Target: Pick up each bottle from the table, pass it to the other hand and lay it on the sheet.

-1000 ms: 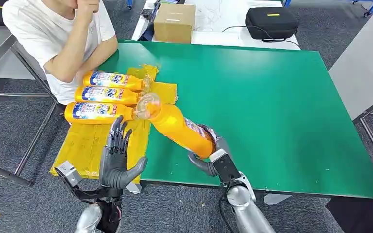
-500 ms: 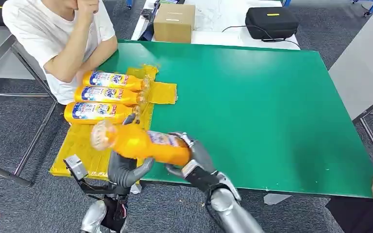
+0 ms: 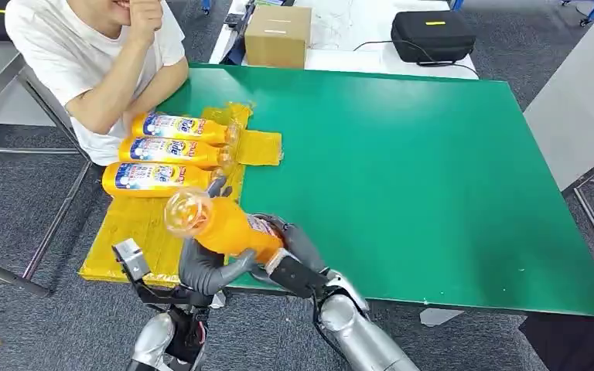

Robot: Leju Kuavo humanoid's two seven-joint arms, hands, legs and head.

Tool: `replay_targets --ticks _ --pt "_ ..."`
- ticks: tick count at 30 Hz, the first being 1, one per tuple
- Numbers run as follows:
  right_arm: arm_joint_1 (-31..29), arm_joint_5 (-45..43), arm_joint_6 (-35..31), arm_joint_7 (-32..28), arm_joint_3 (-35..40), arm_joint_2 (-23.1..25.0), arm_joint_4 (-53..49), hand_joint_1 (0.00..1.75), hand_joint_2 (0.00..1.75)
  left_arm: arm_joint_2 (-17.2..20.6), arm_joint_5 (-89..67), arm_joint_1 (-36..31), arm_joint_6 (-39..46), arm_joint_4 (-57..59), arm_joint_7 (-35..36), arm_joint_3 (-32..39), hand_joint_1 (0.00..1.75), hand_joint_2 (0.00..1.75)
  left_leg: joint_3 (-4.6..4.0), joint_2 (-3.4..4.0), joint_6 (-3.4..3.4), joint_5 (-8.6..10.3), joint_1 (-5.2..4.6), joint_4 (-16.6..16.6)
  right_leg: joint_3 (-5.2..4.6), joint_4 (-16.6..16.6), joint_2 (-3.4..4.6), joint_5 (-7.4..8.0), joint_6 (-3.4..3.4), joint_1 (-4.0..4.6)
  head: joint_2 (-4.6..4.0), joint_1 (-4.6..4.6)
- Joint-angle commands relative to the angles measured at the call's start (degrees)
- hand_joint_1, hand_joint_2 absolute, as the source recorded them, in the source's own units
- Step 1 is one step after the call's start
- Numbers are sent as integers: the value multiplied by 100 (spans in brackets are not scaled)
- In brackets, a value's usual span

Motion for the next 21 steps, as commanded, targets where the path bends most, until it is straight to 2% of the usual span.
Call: replay_targets --ticks 1,2,3,4,8,9,12,13,21 --pt "-461 -39 106 142 468 246 727 175 175 44 10 -353 403 556 105 -12 175 175 23 7 -6 -8 1 -4 19 -1 7 -7 -8 2 0 0" --pt "-465 -64 100 153 468 255 754 175 175 42 140 -351 317 553 142 13 175 175 39 9 -9 -15 5 -2 35 -2 9 -12 -12 6 0 0" --pt "-464 -123 66 175 437 280 802 40 175 44 302 -339 226 546 253 42 175 175 19 2 -5 -5 1 -4 17 -3 1 -6 -6 2 0 0" --pt "-461 -133 46 174 428 288 808 17 175 50 316 -335 219 539 263 43 175 175 37 4 -7 -14 3 -2 34 -1 3 -13 -10 4 0 0" --pt "-461 -133 46 174 428 288 808 17 175 50 316 -335 219 539 263 43 175 175 20 0 -5 -6 2 -3 19 -3 0 -7 -7 2 0 0" --pt "-453 -154 16 163 407 297 809 0 175 54 326 -322 215 534 274 38 175 175 29 -1 -7 -12 6 -1 29 -2 -2 -12 -11 6 0 0" --pt "-479 -142 -202 94 445 310 830 0 175 81 396 -359 269 622 425 -37 175 175 22 1 -6 -7 0 -5 20 -3 0 -8 -8 0 0 0" --pt "-495 -115 -239 85 474 302 827 0 0 82 400 -372 290 643 433 -42 175 175 30 4 -8 -11 3 -4 28 -2 4 -11 -10 3 0 0" --pt "-407 -54 -761 -69 424 224 695 0 0 182 187 -496 857 658 307 83 175 175 35 -6 -8 -11 5 -4 34 -4 -6 -14 -11 5 0 -2"
